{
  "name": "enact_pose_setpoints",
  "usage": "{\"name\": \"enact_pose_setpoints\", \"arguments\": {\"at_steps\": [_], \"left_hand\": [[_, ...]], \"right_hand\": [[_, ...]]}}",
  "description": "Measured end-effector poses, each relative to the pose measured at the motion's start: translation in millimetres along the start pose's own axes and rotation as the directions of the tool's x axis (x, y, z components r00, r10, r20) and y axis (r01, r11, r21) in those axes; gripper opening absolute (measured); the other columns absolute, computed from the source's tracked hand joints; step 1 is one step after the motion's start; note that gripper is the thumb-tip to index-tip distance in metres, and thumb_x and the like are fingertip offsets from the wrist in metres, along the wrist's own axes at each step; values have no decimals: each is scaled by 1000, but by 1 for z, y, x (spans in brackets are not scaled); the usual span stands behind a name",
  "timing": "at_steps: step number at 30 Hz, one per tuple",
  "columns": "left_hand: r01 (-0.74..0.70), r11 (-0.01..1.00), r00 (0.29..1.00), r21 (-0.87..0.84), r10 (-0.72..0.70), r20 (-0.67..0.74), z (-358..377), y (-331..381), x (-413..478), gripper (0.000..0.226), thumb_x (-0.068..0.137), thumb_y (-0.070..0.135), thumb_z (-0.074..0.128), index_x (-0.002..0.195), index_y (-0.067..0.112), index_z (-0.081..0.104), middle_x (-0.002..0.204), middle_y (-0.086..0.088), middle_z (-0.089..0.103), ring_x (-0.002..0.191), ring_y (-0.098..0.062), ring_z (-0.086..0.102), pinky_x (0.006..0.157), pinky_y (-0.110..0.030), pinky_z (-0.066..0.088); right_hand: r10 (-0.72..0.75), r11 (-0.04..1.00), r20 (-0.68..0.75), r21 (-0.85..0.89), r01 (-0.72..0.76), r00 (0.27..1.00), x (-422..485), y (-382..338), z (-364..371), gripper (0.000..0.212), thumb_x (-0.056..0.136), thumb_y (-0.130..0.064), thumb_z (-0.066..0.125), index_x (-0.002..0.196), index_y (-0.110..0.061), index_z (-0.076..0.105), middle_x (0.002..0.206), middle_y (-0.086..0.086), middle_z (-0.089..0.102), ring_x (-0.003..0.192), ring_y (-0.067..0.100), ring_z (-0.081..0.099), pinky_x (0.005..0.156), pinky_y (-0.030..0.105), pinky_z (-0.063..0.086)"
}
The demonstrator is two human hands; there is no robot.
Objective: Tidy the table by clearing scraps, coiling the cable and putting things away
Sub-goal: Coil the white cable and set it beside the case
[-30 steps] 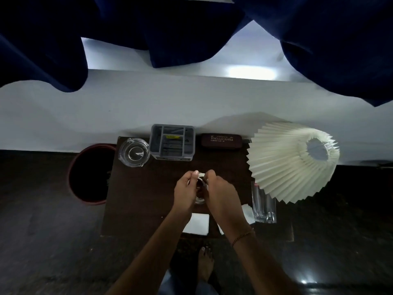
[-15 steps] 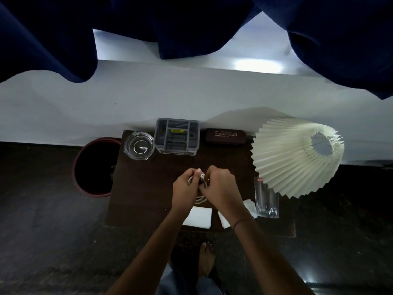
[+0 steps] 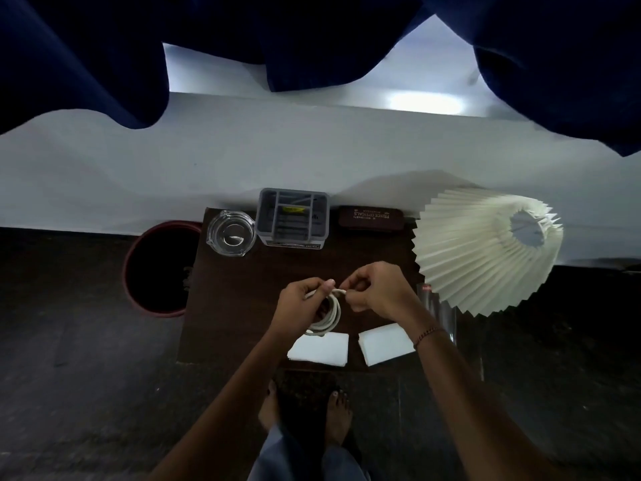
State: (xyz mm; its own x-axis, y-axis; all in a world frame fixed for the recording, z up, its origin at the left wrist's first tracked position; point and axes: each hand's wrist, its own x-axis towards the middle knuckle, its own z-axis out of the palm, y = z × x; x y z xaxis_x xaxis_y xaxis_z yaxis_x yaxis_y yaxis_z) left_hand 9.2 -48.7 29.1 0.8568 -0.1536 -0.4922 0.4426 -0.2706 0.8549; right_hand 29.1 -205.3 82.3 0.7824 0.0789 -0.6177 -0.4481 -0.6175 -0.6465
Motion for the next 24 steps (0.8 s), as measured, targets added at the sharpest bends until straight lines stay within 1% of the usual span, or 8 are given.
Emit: {"name": "enact_pose_setpoints", "arguments": {"at_steps": [4, 8, 12, 14, 15, 16, 18, 24], "left_hand": [[52, 996, 997, -66, -48, 59, 0, -1, -3, 26, 89, 30, 56, 79, 11, 70, 65, -12, 63, 54, -23, 62, 51, -34, 54], [32, 997, 996, -70, -26, 86, 2, 3, -4, 21, 91, 23, 55, 81, 8, 68, 66, -7, 63, 54, -22, 62, 51, -33, 55], [-41, 999, 999, -14, 42, 19, 7, 1, -4, 16, 91, 21, 54, 82, 15, 66, 67, -1, 64, 56, -10, 62, 55, -23, 52], [-45, 998, 997, -46, 43, -56, 12, 0, -3, 12, 90, 21, 56, 86, 14, 65, 70, -1, 65, 58, -9, 61, 56, -24, 52], [-40, 997, 995, -64, 34, -91, 14, 0, -3, 11, 89, 22, 56, 87, 14, 64, 71, -1, 65, 61, -10, 62, 58, -27, 52], [-34, 996, 993, -79, 24, -114, 15, 0, -2, 12, 89, 23, 56, 87, 15, 64, 72, 0, 65, 64, -11, 62, 60, -28, 53], [-24, 994, 992, -110, 11, -123, 15, 1, -2, 13, 90, 24, 54, 85, 18, 65, 72, 3, 64, 65, -8, 62, 59, -26, 51], [-21, 974, 992, -226, -8, -126, 15, 7, -2, 24, 91, 22, 53, 70, 16, 63, 63, -3, 60, 56, -11, 56, 56, -23, 45]], "right_hand": [[-49, 979, -48, -199, 38, 998, 3, 2, 4, 23, 77, -14, 70, 99, -8, 69, 84, 7, 70, 69, 9, 60, 62, 13, 47], [7, 967, -59, -254, -21, 998, 1, 6, 8, 28, 82, -16, 65, 109, -11, 66, 104, 10, 70, 92, 18, 65, 82, 22, 50], [-60, 961, -137, -276, 20, 989, -12, 14, 13, 25, 82, -16, 65, 106, -11, 68, 97, 8, 72, 84, 15, 67, 70, 16, 48], [-39, 996, -168, -86, 25, 985, -18, 22, 18, 20, 82, -17, 66, 100, -9, 70, 81, 4, 72, 69, 9, 65, 62, 12, 50], [22, 995, -142, 98, -8, 990, -20, 26, 21, 19, 82, -16, 67, 99, -7, 70, 75, 1, 70, 65, 7, 65, 60, 11, 51], [106, 947, -75, 311, -77, 992, -22, 26, 22, 18, 82, -13, 66, 98, -6, 69, 72, 1, 68, 65, 7, 65, 61, 13, 54], [217, 754, 96, 616, -229, 971, -24, 27, 23, 13, 82, -6, 65, 94, -7, 69, 75, 3, 68, 71, 10, 66, 62, 15, 55], [205, 467, 340, 791, -397, 918, -20, 31, 25, 10, 81, -6, 64, 90, -8, 69, 74, 0, 73, 73, 8, 67, 68, 17, 56]]}}
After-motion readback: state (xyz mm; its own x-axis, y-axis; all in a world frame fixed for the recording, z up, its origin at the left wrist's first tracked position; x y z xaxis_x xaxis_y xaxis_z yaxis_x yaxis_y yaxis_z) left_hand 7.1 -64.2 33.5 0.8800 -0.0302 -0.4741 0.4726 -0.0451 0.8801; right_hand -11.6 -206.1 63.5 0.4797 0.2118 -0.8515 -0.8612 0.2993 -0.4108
